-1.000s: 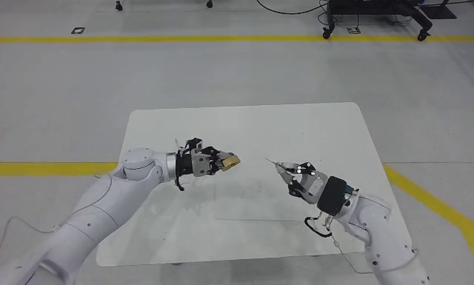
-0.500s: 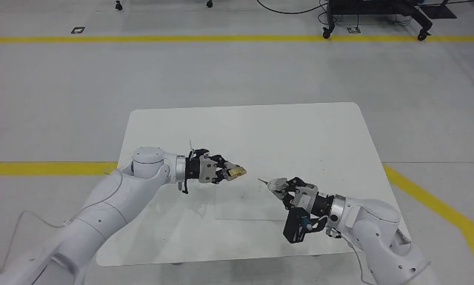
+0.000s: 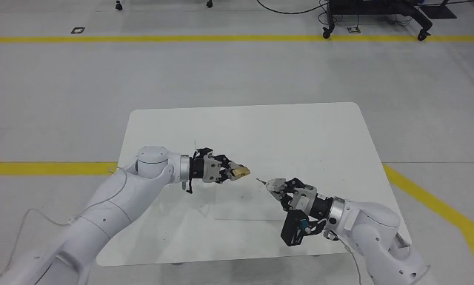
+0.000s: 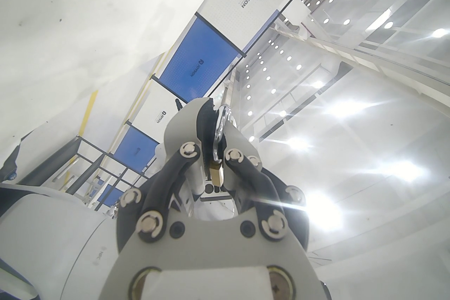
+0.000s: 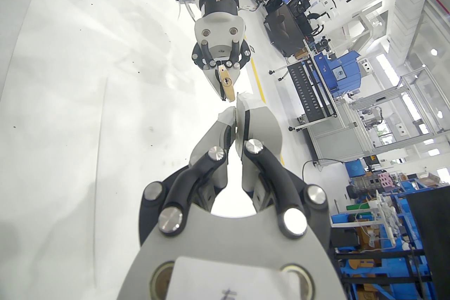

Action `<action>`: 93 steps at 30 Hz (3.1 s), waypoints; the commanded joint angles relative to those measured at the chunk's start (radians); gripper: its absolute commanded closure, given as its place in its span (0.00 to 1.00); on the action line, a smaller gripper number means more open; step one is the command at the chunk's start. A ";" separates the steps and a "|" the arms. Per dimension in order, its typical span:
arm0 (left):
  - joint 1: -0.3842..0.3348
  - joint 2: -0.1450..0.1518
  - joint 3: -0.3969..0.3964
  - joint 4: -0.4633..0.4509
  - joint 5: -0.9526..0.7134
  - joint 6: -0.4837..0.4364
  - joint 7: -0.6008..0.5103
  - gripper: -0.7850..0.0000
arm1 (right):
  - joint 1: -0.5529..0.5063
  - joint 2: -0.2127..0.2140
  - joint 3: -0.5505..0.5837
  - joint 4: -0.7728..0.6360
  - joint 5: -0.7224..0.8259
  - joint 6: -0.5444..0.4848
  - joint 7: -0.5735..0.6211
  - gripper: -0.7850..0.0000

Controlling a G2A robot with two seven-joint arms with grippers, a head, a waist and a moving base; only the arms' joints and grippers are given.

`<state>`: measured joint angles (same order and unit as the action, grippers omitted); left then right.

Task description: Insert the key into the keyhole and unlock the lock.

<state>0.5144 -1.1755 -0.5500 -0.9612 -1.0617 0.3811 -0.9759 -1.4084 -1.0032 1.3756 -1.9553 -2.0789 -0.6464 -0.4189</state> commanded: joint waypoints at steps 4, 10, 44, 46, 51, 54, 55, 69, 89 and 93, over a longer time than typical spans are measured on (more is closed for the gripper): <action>0.000 0.000 0.000 0.000 0.000 0.000 0.000 1.00 | 0.000 0.000 0.002 -0.010 -0.009 0.011 0.029 1.00; 0.027 0.003 -0.004 -0.041 0.059 0.019 0.039 1.00 | 0.009 0.013 0.023 -0.123 -0.062 -0.134 0.130 1.00; 0.044 -0.063 -0.031 0.007 0.132 0.112 0.017 1.00 | 0.209 -0.021 -0.262 -0.199 0.219 -0.366 0.911 1.00; 0.046 -0.065 -0.035 0.009 0.136 0.111 0.015 1.00 | 0.216 -0.022 -0.263 -0.196 0.241 -0.366 0.933 1.00; 0.049 -0.069 -0.045 0.013 0.149 0.115 0.008 1.00 | 0.233 -0.025 -0.275 -0.183 0.274 -0.366 0.982 1.00; 0.051 -0.071 -0.051 0.015 0.154 0.118 0.002 1.00 | 0.245 -0.028 -0.284 -0.173 0.288 -0.365 1.007 1.00; 0.052 -0.072 -0.053 0.015 0.155 0.119 -0.001 1.00 | 0.248 -0.029 -0.287 -0.172 0.292 -0.364 1.013 1.00; 0.061 -0.082 -0.080 0.021 0.178 0.138 -0.013 1.00 | 0.259 -0.035 -0.308 -0.172 0.307 -0.359 1.059 1.00; 0.066 -0.097 -0.106 0.038 0.209 0.159 -0.033 1.00 | 0.262 -0.046 -0.370 -0.183 0.274 -0.335 1.116 1.00; 0.066 -0.100 -0.111 0.042 0.216 0.160 -0.038 1.00 | 0.268 -0.050 -0.381 -0.176 0.270 -0.326 1.126 1.00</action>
<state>0.5803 -1.2746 -0.6597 -0.9203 -0.8470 0.5412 -1.0129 -1.1422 -1.0519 0.9959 -2.1335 -1.8090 -0.9745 0.7050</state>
